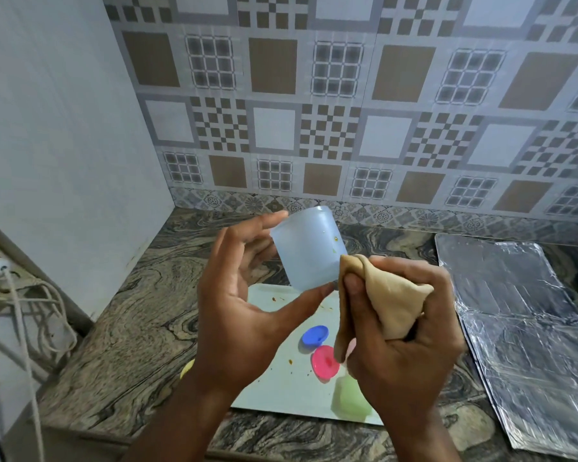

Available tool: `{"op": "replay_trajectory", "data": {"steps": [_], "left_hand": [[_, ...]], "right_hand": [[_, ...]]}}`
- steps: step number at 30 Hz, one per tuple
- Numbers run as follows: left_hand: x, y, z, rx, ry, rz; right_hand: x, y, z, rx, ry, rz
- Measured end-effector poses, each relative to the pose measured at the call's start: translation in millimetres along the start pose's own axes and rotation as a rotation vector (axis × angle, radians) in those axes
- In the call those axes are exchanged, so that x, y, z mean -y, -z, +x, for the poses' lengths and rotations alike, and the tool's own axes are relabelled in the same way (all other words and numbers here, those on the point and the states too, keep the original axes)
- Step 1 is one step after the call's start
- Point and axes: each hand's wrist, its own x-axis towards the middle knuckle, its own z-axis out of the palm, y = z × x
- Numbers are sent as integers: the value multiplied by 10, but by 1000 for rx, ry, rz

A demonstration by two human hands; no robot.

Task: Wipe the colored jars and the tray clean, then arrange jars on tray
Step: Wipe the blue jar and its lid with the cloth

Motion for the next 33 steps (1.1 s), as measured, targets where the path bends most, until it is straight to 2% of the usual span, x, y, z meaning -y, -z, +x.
{"op": "replay_trajectory", "data": {"steps": [3, 6, 11, 16, 20, 25, 28, 33], "left_hand": [[-6, 22, 25, -21, -88, 203], [-27, 13, 7, 0, -136, 279], [38, 34, -32, 28, -169, 244], [72, -13, -65, -47, -32, 48], [29, -24, -26, -103, 32, -85], [12, -35, -26, -23, 36, -155], [48, -1, -7, -31, 51, -118], [93, 85, 29, 23, -94, 97]], "right_hand": [[14, 28, 28, 32, 32, -22], [74, 8, 110, 76, 69, -72], [69, -56, 343, 77, -34, -62], [14, -121, 373, 30, -134, -14], [63, -121, 194, -33, -43, 46], [103, -109, 45, -16, 24, 20], [79, -56, 53, 29, 71, -20], [77, -1, 116, 112, 105, -70]]}}
